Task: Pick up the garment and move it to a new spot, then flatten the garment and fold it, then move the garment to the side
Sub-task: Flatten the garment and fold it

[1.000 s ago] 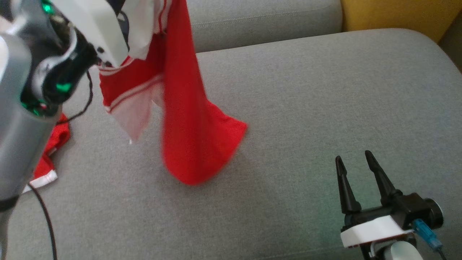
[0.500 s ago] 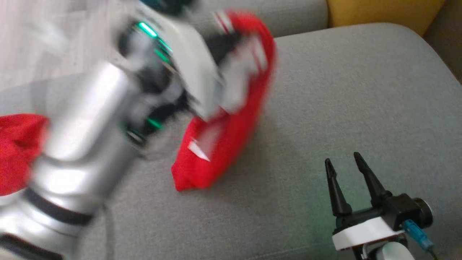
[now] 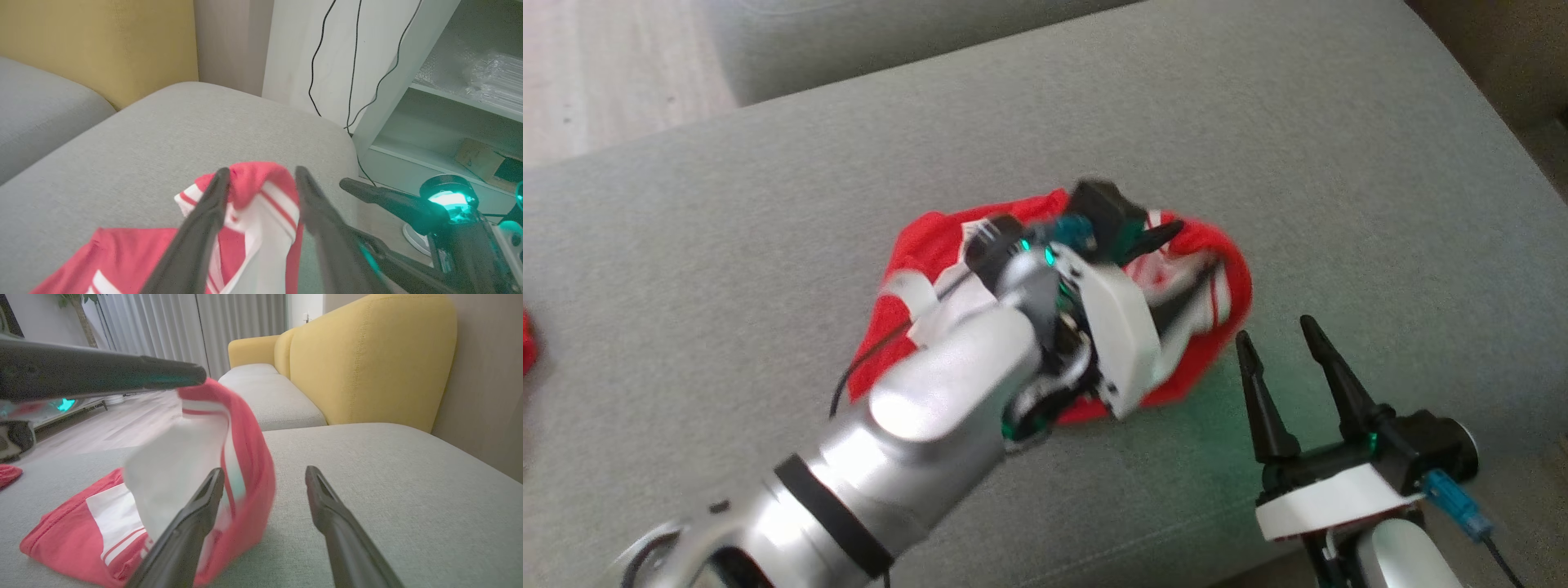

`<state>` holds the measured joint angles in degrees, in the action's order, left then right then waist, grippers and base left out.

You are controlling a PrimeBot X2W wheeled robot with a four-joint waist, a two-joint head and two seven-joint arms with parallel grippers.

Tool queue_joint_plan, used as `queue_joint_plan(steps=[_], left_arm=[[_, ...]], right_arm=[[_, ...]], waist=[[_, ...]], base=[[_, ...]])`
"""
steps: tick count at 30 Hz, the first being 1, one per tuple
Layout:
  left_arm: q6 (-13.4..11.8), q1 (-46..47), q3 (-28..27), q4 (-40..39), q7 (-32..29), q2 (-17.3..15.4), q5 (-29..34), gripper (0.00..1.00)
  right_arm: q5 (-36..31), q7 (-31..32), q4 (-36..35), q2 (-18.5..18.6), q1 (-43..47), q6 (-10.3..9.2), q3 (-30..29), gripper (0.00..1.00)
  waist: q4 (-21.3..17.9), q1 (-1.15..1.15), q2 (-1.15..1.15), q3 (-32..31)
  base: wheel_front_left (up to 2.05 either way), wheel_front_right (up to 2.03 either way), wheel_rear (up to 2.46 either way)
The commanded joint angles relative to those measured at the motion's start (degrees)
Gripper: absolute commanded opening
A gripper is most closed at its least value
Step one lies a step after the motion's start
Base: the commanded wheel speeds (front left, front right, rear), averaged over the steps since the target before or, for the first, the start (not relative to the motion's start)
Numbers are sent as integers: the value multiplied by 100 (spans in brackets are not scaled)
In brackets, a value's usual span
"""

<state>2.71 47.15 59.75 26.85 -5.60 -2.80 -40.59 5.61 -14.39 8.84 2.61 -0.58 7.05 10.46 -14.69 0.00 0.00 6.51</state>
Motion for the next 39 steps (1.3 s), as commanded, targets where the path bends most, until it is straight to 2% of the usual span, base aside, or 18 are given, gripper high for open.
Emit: queue_joint_plan(steps=[1, 2, 5, 10, 15, 17, 19, 24, 31, 39], left_arm=[[-25, 160, -10, -206, 190, -14, -89, 100], [-78, 126, 115, -242, 283, -12, -168, 100], [-454, -3, 435, -463, 424, -10, -513, 100], [-1208, -276, 299, -645, 612, -12, -764, 100], [-2087, -968, -188, -484, 779, -523, -984, 100], [-2328, -1288, -357, -389, 794, -739, -1128, 100], [-2455, -1549, -458, -304, 787, -887, -1255, 100], [-2421, -1846, -688, -99, 837, -846, -1597, 100], [-2201, -1618, -814, 312, 961, -531, -1738, 100], [-2109, -1467, -811, 830, 872, -471, -1782, 100]], right_arm=[[50, -61, -150, 27, -194, 44, 121, 100], [51, -61, -153, 27, -184, 44, 95, 100], [24, -61, -160, 27, -103, 44, -49, 100], [-14, -61, -177, 27, 18, 44, -197, 100], [-11, -61, -241, 27, 118, 44, -287, 100], [-13, -61, -261, 27, 147, 44, -311, 100], [-19, -61, -271, 27, 174, 44, -328, 100], [-62, -61, -280, 27, 158, 44, -322, 100], [-112, -61, -272, 27, 1, 44, -258, 100], [-122, -61, -264, 27, -4, 44, -306, 100]], waist=[[-132, 0, 0, 106], [-141, 0, 0, 110], [-73, 0, 0, 47], [133, 0, 0, -135], [330, 0, 0, -259], [402, 0, 0, -260], [479, 0, 0, -238], [598, 0, 0, -108], [548, 0, 0, 53], [451, 0, 0, 113]], base=[[0, 0, 0], [0, 0, 0], [0, 0, 0], [0, 0, 0], [0, 0, 0], [0, 0, 0], [0, 0, 0], [0, 0, 0], [0, 0, 0], [0, 0, 0]])
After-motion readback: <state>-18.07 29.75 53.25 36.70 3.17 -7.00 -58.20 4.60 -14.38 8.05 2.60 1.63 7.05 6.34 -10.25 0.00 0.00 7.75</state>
